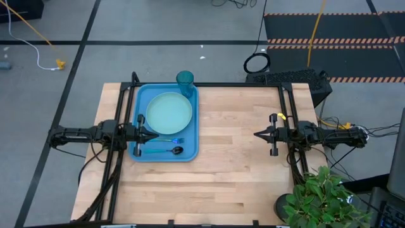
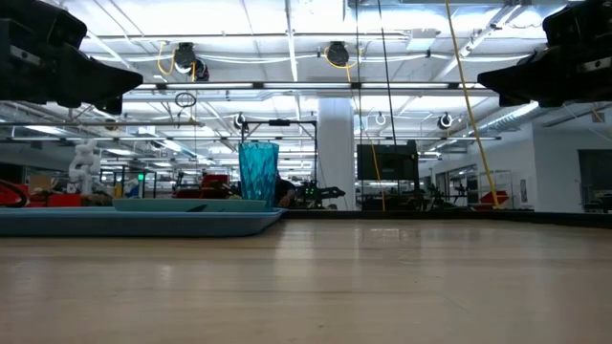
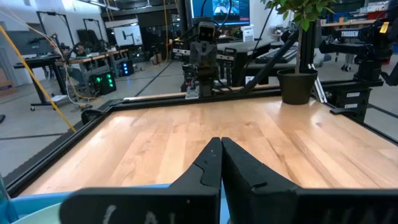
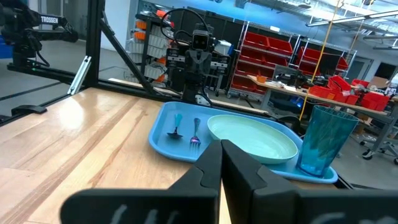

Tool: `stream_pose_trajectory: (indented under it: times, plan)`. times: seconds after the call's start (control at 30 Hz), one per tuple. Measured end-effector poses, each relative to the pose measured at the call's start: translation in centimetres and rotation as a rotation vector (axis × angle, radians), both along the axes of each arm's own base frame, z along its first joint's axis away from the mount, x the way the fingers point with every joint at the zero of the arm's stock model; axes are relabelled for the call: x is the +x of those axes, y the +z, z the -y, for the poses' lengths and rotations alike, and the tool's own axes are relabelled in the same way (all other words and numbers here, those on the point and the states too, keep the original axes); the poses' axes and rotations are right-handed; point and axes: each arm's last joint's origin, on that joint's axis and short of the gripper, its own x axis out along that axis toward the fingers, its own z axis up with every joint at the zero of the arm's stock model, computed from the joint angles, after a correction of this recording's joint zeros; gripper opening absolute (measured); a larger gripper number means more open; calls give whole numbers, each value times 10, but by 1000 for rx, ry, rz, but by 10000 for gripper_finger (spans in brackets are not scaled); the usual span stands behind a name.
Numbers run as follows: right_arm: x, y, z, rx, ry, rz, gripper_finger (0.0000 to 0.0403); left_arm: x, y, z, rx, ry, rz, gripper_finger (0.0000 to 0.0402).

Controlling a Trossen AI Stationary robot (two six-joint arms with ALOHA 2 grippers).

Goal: Pick and place plate/cup/fork/spoon on tray
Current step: Return to Home Position

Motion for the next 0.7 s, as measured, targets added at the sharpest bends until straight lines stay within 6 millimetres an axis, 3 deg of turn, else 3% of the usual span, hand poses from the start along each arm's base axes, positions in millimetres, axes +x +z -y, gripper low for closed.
stream_pose_trajectory:
  times: [0.37, 0.7]
  plan:
    - [0, 0, 0, 0, 0, 0, 0, 0, 0, 0, 2, 0, 0, 33]
    - [0, 0, 0, 0, 0, 0, 0, 0, 0, 0, 1, 0, 0, 37]
